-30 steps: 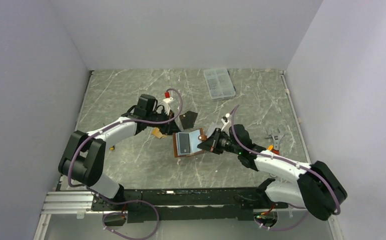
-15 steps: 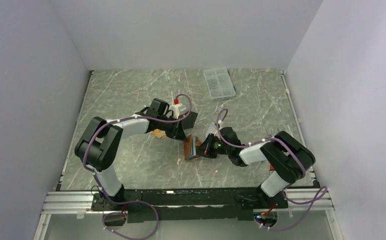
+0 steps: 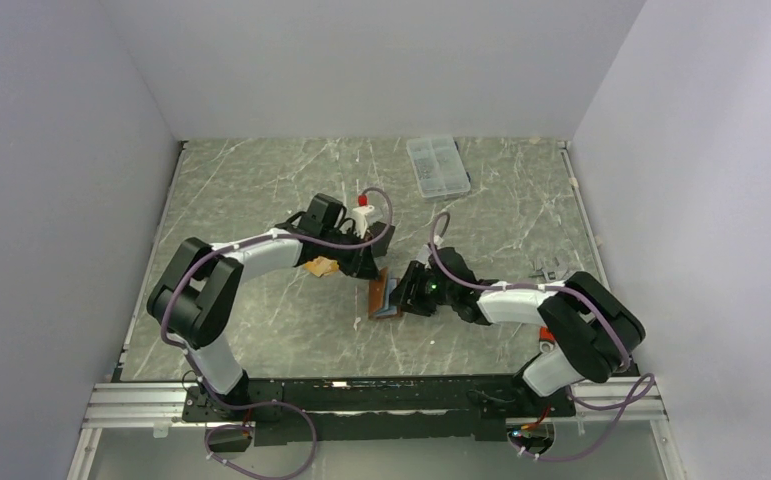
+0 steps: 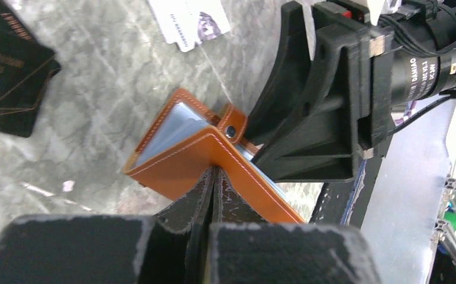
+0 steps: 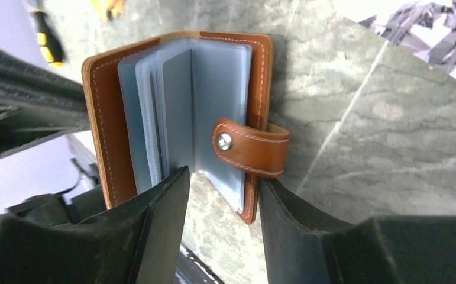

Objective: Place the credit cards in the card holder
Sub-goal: Close the card holder at the center of the board.

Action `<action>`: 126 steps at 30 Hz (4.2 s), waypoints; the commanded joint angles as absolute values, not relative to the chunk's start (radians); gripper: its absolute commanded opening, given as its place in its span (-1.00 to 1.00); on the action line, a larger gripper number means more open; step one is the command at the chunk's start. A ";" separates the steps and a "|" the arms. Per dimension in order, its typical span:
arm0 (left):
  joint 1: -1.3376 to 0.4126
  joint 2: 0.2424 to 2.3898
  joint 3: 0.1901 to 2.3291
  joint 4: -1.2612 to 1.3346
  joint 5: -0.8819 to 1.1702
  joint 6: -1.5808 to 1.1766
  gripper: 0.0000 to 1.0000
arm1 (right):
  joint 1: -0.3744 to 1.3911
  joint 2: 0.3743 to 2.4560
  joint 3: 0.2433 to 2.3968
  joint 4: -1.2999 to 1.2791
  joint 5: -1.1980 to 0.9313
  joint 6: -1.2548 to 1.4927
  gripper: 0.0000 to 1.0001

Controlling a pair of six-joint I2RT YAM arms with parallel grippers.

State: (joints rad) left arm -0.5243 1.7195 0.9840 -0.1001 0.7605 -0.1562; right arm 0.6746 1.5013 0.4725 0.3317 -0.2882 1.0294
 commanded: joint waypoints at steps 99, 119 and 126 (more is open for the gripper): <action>-0.561 1.991 1.371 -0.768 0.919 0.570 -0.99 | 1.158 1.648 0.363 0.624 0.943 0.877 -1.00; -0.598 1.979 1.348 -0.693 0.804 0.525 -1.00 | 1.017 1.375 0.161 0.788 0.620 0.915 -0.63; -0.599 1.978 1.336 -0.640 0.780 0.462 -0.98 | 0.953 1.268 0.226 0.639 0.486 0.922 -0.51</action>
State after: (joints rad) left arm -0.5949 2.0186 1.3449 -0.7101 0.8169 0.4915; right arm 0.9909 1.3102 0.1749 0.7242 0.5812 0.9405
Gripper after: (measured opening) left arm 0.011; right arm 0.231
